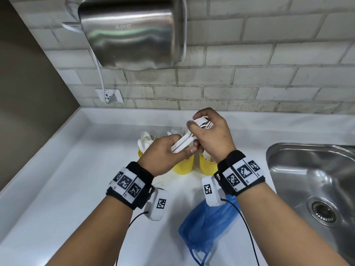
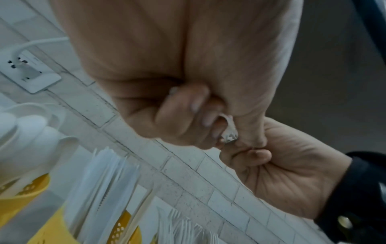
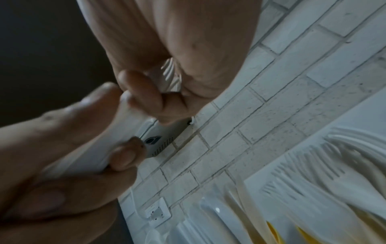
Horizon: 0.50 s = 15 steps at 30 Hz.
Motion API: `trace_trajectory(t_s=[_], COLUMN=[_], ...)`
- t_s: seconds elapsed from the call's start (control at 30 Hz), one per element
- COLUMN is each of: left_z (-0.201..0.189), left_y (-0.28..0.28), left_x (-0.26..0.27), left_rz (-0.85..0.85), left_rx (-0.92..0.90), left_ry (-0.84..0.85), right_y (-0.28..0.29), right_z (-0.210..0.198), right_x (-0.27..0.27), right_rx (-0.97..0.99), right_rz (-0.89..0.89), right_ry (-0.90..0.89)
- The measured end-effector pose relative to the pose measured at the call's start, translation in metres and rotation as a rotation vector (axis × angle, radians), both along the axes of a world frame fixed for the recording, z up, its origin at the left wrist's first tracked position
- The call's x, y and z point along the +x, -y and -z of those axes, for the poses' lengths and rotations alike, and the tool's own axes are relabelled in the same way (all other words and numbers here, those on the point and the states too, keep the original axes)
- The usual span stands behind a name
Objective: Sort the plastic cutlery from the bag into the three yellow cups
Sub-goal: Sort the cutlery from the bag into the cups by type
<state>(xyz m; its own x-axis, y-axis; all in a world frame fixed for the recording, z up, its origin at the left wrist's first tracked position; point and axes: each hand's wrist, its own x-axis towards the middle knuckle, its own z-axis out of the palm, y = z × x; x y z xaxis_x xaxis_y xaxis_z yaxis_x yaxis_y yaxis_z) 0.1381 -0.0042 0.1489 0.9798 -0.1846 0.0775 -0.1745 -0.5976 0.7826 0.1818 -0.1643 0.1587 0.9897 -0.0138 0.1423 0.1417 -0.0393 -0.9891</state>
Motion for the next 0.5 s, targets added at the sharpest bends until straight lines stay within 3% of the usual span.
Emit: trace_trajectory(t_s=[0.33, 0.5], left_z=[-0.002, -0.001], left_y=[0.002, 0.011], left_x=[0.007, 0.012], left_rz=[0.055, 0.087], left_rx=[-0.018, -0.100], left_ry=[0.038, -0.013], right_y=[0.011, 0.025], right_z=[-0.003, 0.001], right_x=[0.008, 0.009], right_rx=[-0.081, -0.059], right_rz=[-0.067, -0.104], right_ry=[-0.050, 0.049])
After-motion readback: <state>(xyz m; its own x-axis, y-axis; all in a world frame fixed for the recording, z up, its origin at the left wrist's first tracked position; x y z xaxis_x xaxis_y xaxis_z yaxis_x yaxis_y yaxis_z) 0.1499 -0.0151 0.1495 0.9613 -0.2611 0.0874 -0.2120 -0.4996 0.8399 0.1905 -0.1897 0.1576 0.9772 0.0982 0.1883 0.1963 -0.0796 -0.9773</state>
